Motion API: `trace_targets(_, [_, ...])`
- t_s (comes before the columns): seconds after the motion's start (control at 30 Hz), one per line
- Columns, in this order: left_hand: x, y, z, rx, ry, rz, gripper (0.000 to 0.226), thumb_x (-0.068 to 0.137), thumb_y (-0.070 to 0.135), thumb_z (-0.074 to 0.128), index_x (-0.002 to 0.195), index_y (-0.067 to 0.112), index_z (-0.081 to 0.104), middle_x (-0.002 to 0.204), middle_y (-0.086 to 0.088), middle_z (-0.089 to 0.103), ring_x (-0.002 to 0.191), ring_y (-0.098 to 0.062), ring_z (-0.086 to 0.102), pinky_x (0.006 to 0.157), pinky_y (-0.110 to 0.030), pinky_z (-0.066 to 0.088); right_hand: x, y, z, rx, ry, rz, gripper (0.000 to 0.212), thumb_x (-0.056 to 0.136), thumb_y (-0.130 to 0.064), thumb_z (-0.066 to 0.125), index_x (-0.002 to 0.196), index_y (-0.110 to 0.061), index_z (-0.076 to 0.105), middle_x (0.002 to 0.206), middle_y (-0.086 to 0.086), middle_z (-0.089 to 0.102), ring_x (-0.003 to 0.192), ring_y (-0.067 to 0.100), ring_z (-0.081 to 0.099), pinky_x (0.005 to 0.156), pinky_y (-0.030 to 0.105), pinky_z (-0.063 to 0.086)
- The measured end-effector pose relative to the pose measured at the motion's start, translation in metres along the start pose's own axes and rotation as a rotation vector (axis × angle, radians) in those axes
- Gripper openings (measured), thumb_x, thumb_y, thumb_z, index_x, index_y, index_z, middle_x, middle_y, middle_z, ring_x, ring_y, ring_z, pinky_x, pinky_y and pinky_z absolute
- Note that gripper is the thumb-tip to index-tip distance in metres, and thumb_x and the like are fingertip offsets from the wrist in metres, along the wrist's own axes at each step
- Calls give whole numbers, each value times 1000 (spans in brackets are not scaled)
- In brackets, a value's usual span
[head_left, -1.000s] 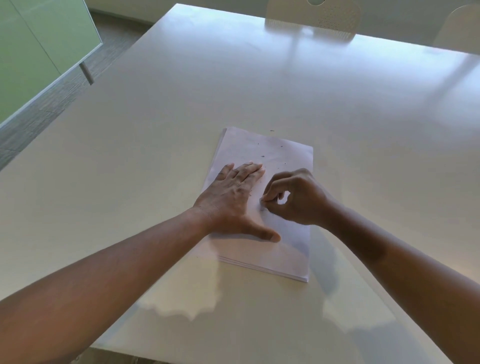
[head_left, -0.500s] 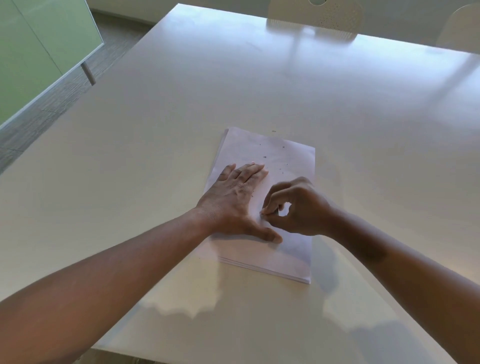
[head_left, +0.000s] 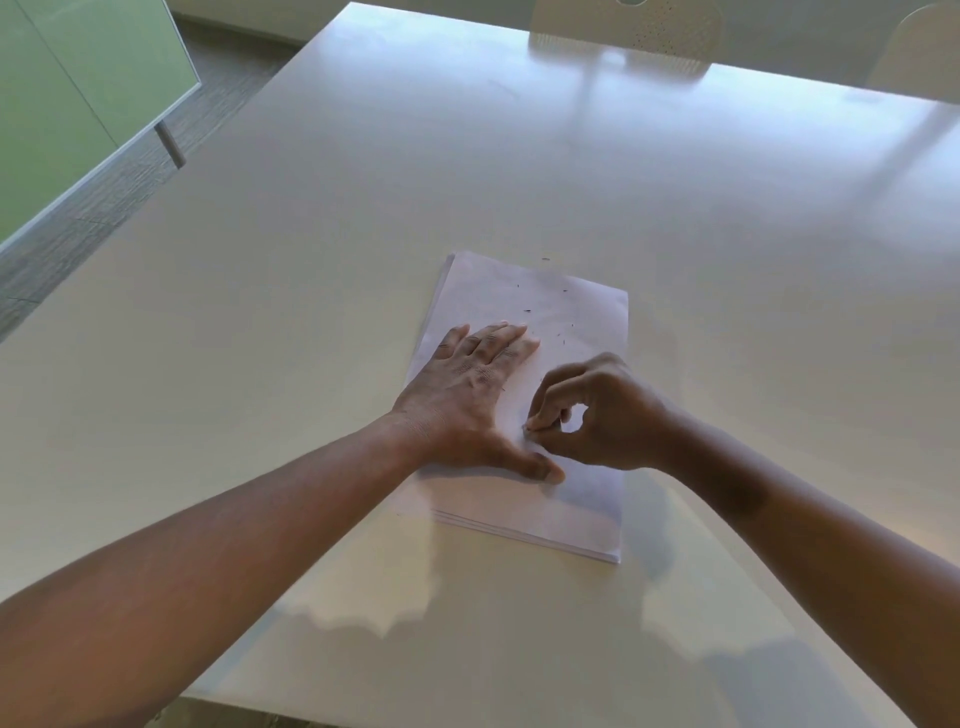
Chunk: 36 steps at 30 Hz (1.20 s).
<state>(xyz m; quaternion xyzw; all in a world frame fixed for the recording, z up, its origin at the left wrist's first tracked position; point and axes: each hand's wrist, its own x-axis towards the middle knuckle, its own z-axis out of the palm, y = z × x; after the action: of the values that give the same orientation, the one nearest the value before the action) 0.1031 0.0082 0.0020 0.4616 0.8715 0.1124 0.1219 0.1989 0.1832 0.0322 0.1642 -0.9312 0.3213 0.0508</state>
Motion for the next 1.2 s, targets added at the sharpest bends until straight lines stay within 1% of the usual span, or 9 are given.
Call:
trace_targets(0.1, [0,0,-1,9,-4,4,149,48,108,42,165,26,1,173,8,-7,155,-5,-17,127,-42,-12,6,7,-3,-42,49,13,10,68,-4,83,67,-10,75,69,-1,71,55,5,58,58,16,50])
trace_targets(0.23, [-1,0,0,7,4,-1,150,46,109,40,165,26,2,173,9,-6,155,-4,-16,127,-42,-10,15,19,-8,-95,195,96,12,66,0,81,66,-11,76,67,-1,70,56,10,61,57,29,53])
trace_targets(0.4, [0,-1,0,-4,6,-1,150,47,108,44,165,26,3,173,10,-4,156,-4,-15,127,-42,-9,3,9,-4,-22,81,17,11,70,-4,85,68,-11,76,71,0,71,57,3,58,60,16,50])
trace_targets(0.47, [0,0,0,-10,7,-8,149,47,107,46,164,27,3,172,10,-4,155,-4,-16,127,-42,-9,-3,4,-1,1,18,-5,10,71,-7,84,68,-12,75,71,-1,71,57,1,56,60,17,50])
trace_targets(0.6, [0,0,-1,-2,-4,2,146,48,108,43,164,30,3,172,10,-6,155,-5,-16,127,-43,-9,2,8,-3,-38,51,21,12,69,-4,84,66,-11,74,68,-1,70,56,3,55,60,11,45])
trace_targets(0.77, [-1,0,-1,2,-9,0,146,46,109,40,164,32,3,172,11,-7,155,-4,-17,127,-43,-10,13,22,-14,-105,197,104,11,68,-2,82,66,-11,76,69,-2,71,56,10,61,57,29,54])
trace_targets(0.9, [-1,0,-2,-4,-7,-3,146,47,108,42,164,31,3,172,10,-6,155,-5,-16,127,-43,-9,3,13,-10,-49,82,23,12,70,-3,85,67,-10,75,71,0,72,57,5,58,60,15,49])
trace_targets(1.07, [0,0,0,-16,6,-6,145,46,108,44,164,32,5,172,11,-4,156,-4,-15,127,-43,-8,-8,4,-6,-11,18,-8,11,70,-3,83,67,-10,75,71,1,71,56,4,57,60,15,49])
trace_targets(1.2, [-1,0,-1,2,-1,-4,144,47,108,45,164,32,5,172,11,-5,156,-5,-16,127,-43,-10,6,19,-13,-103,135,47,10,69,-1,82,69,-9,77,70,1,71,56,9,62,58,26,54])
